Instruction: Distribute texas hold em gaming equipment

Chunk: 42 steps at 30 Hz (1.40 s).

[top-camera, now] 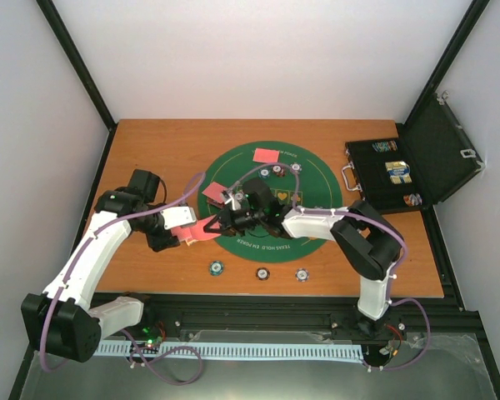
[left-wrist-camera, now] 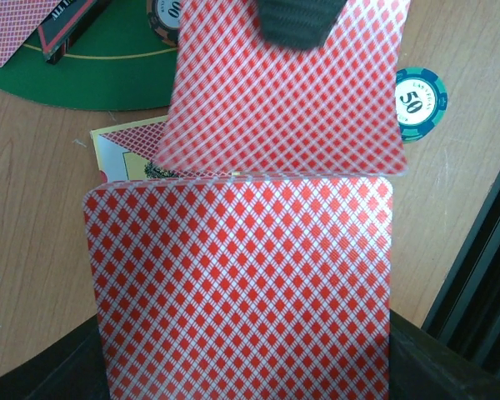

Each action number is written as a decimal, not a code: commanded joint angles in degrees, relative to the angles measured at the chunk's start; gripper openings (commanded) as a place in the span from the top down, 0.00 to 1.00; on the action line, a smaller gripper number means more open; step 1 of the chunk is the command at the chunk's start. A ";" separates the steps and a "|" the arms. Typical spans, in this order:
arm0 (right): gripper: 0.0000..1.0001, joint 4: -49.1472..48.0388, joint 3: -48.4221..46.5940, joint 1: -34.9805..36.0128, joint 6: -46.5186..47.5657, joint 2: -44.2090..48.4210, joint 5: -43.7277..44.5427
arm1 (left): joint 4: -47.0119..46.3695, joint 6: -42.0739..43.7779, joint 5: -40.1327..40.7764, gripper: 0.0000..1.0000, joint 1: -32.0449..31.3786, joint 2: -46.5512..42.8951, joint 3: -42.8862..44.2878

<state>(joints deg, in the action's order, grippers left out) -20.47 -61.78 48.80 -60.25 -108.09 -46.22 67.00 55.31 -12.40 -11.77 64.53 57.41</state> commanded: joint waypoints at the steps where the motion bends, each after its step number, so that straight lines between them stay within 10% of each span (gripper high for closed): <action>1: 0.97 5.15 2.65 -2.08 3.29 4.59 1.17 | -1.88 0.98 -1.07 0.99 0.17 -0.99 0.95; 15: 0.97 32.47 9.57 -23.81 25.68 13.93 3.59 | -1.62 0.90 -1.19 0.99 0.17 -0.99 1.27; 30: 0.97 41.65 3.74 -27.58 33.09 7.06 8.20 | -0.79 1.53 -0.65 0.99 0.17 -1.80 1.46; 42: 0.63 46.34 -2.26 -27.95 36.11 3.73 12.52 | -0.38 1.69 -0.80 0.99 0.17 -1.79 1.73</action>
<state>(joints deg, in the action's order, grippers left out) 22.81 -60.31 21.58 -26.52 -102.87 -36.32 66.00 55.75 -12.43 -11.77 63.66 57.41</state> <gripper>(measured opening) 0.333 0.688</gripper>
